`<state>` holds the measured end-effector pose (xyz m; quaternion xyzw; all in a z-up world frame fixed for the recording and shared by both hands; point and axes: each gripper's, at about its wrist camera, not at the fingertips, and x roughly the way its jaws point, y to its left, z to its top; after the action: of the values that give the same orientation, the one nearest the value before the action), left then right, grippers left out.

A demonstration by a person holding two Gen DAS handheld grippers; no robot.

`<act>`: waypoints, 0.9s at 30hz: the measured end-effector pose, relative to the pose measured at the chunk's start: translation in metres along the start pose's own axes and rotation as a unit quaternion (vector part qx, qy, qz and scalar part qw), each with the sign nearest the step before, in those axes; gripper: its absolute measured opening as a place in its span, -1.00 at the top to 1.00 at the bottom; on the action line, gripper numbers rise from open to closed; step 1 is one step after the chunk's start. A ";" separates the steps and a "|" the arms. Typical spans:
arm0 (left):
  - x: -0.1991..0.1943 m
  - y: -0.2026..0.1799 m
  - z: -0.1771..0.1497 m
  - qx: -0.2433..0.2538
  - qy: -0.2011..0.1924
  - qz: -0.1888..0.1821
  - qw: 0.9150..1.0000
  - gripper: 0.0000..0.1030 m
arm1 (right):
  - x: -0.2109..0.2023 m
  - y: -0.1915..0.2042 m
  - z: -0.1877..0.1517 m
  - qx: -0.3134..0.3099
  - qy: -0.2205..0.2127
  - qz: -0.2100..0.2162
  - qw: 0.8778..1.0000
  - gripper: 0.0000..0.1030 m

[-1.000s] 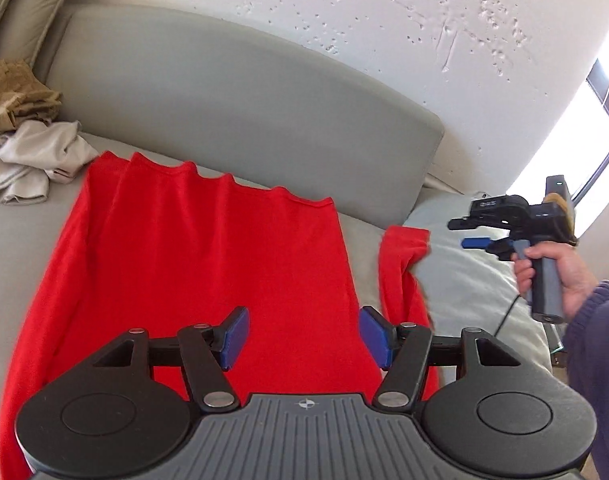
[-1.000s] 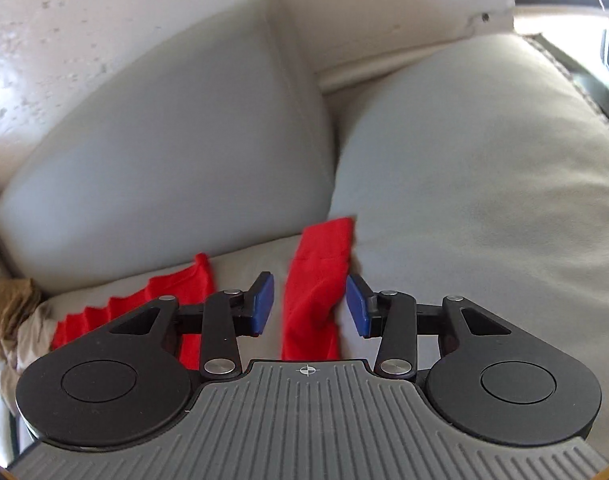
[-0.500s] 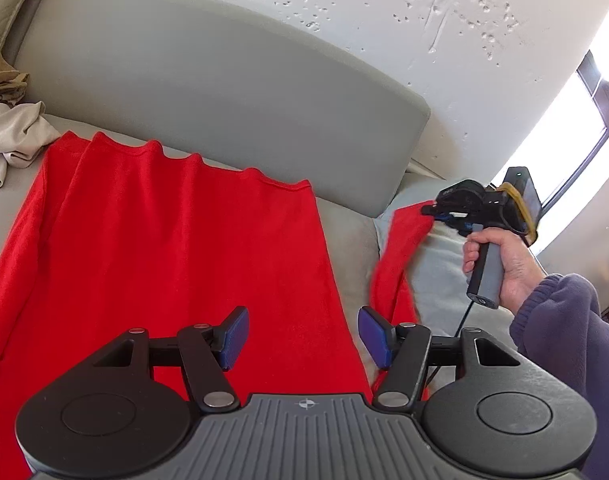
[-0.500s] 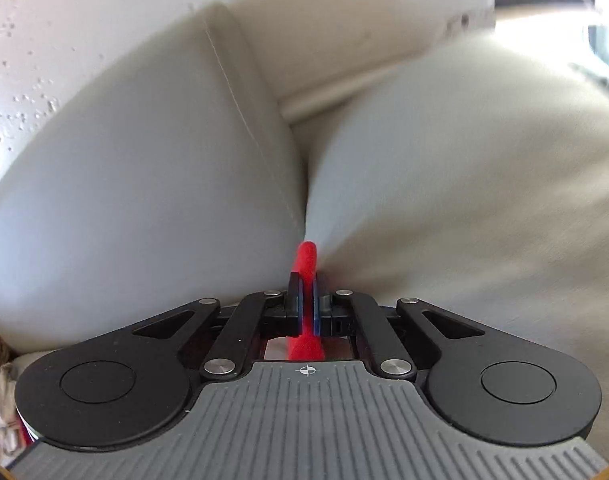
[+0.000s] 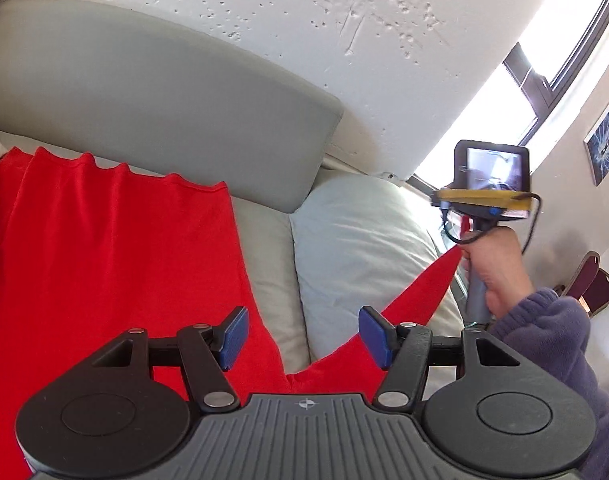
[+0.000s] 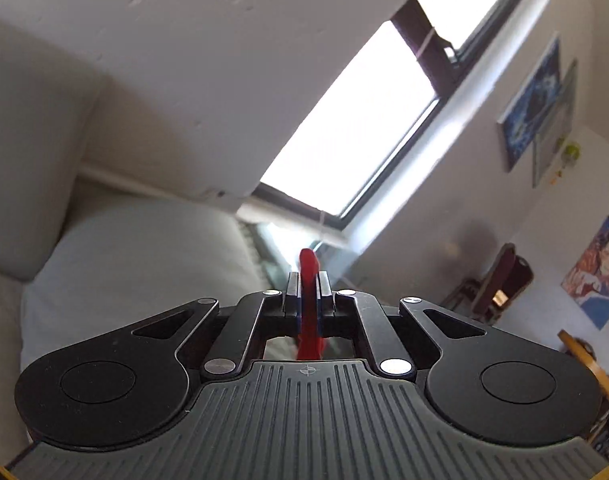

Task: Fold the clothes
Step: 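Pull the sleeve outward with the right gripper to straighten it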

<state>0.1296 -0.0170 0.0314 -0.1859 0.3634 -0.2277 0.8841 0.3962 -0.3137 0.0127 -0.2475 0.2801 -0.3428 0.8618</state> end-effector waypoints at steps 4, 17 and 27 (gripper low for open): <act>-0.005 0.005 -0.003 -0.013 0.003 0.016 1.000 -0.14 | 0.043 0.055 0.003 -0.042 0.062 0.120 0.990 -0.28; 0.033 -0.030 -0.013 -0.027 0.060 -0.043 0.997 -0.15 | 0.146 -0.134 -0.083 0.335 0.128 0.308 0.881 0.33; 0.065 -0.064 -0.026 0.009 0.095 -0.049 0.994 -0.15 | 0.197 -0.092 -0.104 0.277 0.144 0.404 0.860 0.79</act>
<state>0.1345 -0.1087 0.0093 -0.1730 0.4344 -0.2907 0.8348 0.4062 -0.5404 -0.0674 0.1888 0.3703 -0.0595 0.9076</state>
